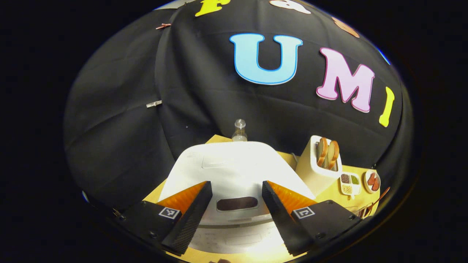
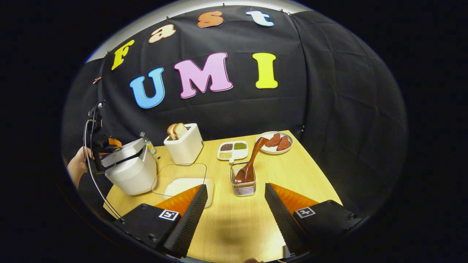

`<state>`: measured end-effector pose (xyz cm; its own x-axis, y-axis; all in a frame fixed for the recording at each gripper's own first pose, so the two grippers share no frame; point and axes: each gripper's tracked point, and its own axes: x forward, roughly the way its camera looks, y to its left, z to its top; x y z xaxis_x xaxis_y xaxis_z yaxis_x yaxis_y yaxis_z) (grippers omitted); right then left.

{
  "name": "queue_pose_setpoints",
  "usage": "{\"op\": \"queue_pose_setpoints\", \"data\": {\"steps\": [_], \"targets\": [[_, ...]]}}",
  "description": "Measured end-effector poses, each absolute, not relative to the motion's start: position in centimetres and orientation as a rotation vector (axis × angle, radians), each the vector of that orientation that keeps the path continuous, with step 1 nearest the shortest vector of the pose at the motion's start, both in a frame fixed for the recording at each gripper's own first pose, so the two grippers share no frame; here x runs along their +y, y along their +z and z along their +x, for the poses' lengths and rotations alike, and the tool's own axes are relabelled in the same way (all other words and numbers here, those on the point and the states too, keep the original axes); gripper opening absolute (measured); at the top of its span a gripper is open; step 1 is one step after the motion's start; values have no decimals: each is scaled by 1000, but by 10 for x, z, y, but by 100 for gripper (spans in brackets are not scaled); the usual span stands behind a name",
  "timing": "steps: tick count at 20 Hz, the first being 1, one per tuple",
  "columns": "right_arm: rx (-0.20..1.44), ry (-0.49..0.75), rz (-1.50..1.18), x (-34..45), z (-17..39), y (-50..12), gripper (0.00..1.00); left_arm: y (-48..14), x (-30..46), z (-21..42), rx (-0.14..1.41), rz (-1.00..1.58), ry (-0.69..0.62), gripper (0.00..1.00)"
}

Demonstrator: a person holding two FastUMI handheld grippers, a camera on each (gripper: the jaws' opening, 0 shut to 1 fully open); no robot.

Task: Close the left gripper, press the button to open the rice cooker; take a wooden spoon from the chopstick holder with the right hand, scoop a spoonful of rice and pour it into the rice cooker, then put the wooden spoon back into the chopstick holder.

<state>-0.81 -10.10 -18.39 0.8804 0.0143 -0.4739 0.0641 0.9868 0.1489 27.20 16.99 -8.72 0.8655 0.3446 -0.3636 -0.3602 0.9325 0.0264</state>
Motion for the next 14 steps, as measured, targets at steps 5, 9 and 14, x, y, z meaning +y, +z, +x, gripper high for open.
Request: {"op": "queue_pose_setpoints", "data": {"steps": [5, 9, 14], "targets": [[516, -27, 160, -104, -14, -194, 99, -118, 167, 271, 411, -15, 369, 98], [506, -30, 163, -102, -14, -194, 99, -119, 168, 270, 371, -35, 362, 99], [521, -12, 158, -93, -21, -207, 99, -118, 164, 268, 365, 18, 321, 99]]}}
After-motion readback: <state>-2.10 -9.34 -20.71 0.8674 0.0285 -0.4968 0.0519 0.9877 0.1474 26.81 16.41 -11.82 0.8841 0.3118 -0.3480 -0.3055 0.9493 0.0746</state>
